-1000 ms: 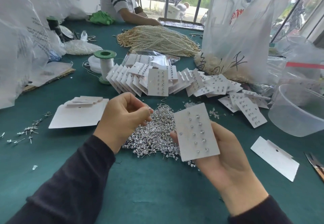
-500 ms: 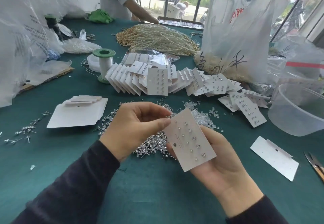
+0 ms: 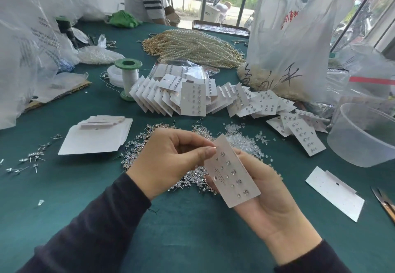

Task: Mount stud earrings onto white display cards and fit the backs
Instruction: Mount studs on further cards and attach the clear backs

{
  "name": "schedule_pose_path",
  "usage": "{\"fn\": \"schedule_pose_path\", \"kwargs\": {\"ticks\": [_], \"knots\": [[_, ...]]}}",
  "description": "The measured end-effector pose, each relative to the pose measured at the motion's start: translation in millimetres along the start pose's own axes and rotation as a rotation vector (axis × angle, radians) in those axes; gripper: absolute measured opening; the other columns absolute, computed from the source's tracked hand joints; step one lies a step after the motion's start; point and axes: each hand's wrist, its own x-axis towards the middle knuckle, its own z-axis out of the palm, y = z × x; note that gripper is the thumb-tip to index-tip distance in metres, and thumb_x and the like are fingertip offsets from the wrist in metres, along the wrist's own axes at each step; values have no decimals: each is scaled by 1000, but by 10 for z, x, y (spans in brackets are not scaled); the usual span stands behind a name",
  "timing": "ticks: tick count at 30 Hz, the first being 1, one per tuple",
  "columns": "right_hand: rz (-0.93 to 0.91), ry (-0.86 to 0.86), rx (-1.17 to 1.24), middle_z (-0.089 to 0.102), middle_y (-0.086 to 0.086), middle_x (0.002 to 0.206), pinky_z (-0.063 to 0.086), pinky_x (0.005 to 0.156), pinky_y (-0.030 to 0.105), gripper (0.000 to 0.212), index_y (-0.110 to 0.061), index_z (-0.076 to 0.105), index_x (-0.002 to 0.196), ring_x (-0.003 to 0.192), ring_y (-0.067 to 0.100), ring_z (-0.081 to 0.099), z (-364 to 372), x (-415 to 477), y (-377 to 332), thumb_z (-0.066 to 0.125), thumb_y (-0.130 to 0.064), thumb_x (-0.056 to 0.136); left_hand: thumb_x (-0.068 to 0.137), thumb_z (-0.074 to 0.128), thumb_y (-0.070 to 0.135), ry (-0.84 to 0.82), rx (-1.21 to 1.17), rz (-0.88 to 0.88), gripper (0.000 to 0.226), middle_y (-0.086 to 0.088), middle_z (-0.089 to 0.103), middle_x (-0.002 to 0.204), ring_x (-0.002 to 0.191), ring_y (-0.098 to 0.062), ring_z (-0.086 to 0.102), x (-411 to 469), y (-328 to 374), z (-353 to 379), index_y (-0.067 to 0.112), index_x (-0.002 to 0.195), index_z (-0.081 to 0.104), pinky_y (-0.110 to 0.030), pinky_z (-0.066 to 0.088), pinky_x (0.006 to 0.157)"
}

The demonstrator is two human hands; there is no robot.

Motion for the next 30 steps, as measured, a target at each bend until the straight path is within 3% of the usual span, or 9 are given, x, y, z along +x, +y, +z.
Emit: {"fn": "schedule_pose_path", "kwargs": {"ticks": [3,6,11,14,16,20,24,27,30], "knots": [[-23,12,-51,65,6,78,50,70,30,15,-11,64,80,74,16,60,7,-1,5,62,-16,66,65,72,15,-1,-2,-3,3,4,69,58,50,-4,58,-5,6,0,18,67,72,-15,48,49],[-112,72,-198,66,5,76,52,69,30,7,-15,65,73,70,17,61,30,-8,35,63,-20,69,58,72,28,36,14,-23,14,4,67,57,50,-5,57,1,-22,-13,16,65,70,-15,46,49],[-470,237,-617,61,-5,63,40,50,17,11,-17,64,74,55,10,51,56,-20,111,64,-12,84,62,67,39,19,57,-28,27,1,66,54,50,-7,59,7,-45,-7,13,68,71,-18,48,50],[-692,310,-890,61,-11,75,45,65,22,7,-20,61,74,65,5,55,58,8,152,60,-16,80,69,67,55,5,-5,-108,47,-7,67,59,54,-17,61,5,-71,4,9,66,72,-26,52,55],[-831,357,-1067,59,-8,87,44,78,20,3,-16,62,76,86,8,58,82,18,175,60,-14,78,66,69,52,4,-60,-161,41,-8,65,56,51,-16,59,-4,-58,15,11,62,71,-23,50,51],[-968,337,-1164,59,-3,98,38,86,10,9,-11,65,88,98,4,55,87,22,135,60,-13,81,72,65,21,110,-300,-307,18,-8,64,54,43,-14,58,4,-49,15,5,65,69,-18,47,40],[-848,492,-1288,57,-4,98,30,87,4,16,-13,69,97,99,6,51,-95,85,-12,57,-14,86,83,59,7,277,-359,-478,13,-9,66,51,40,-14,61,42,-81,-35,-4,76,61,-17,47,36],[-505,503,-1611,58,-1,103,35,92,26,20,-16,70,103,104,18,49,-280,155,-5,57,-21,89,82,59,8,281,-420,-550,16,-11,67,53,43,-17,64,50,-106,-52,-7,78,58,-17,49,36],[-436,483,-1640,61,-1,102,38,92,35,20,-16,71,101,102,20,50,-337,178,10,56,-17,89,82,59,3,268,-479,-587,13,-14,68,55,47,-19,66,51,-109,-61,-9,78,58,-18,49,38]]}}
